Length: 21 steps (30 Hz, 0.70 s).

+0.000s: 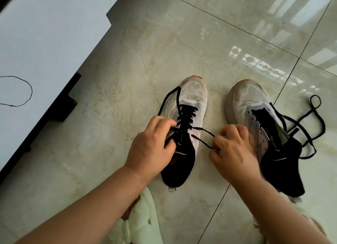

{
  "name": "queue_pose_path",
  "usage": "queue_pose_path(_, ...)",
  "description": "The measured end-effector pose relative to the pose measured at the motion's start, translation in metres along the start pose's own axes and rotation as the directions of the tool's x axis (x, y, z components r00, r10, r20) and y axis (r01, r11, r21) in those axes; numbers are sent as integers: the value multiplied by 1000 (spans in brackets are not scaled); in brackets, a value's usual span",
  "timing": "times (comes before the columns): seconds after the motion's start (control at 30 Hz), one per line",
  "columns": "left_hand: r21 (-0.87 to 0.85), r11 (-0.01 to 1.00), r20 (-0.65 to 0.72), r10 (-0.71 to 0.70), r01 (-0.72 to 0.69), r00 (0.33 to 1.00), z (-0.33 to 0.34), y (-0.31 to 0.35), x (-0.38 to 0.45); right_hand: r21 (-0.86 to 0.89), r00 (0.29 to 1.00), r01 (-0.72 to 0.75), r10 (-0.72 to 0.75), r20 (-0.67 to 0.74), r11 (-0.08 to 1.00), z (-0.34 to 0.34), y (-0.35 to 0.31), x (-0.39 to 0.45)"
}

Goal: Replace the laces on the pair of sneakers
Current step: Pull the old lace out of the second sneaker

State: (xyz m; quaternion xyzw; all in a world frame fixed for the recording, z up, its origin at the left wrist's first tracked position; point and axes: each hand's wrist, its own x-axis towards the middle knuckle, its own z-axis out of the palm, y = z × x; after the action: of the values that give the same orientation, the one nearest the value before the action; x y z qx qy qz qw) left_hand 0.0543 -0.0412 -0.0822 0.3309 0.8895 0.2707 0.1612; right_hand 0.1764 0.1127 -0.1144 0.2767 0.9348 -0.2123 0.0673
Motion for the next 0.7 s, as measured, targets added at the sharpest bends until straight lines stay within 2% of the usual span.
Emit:
queue_pose_path(0.13, -6, 1000, 6, 0, 0, 1000, 0, 0, 0, 349, 997, -40, 58, -42, 936, -5, -8, -2)
queue_pose_path(0.23, -3, 1000, 23, -5, 5, 1000, -1, 1, 1, 473, 998, 27, 5, -66, 881, -17, -19, 2)
queue_pose_path(0.33, 5, 1000, 28, -9, 9, 1000, -2, 2, 1, 478, 997, 82, -72, -38, 875, -25, -30, 11)
queue_pose_path(0.53, -3, 1000, 34, -5, 5, 999, -2, 0, 1, 318, 979, 198, -203, -17, 927, -25, -35, 24)
queue_pose_path(0.63, -2, 1000, 26, -13, 13, 1000, -1, 0, 1, 262, 977, 211, -209, -35, 942, -19, -32, 20)
queue_pose_path(0.7, 2, 1000, 18, -10, 10, 1000, -1, 1, 2, 246, 987, 155, -157, -12, 957, -12, -22, 15)
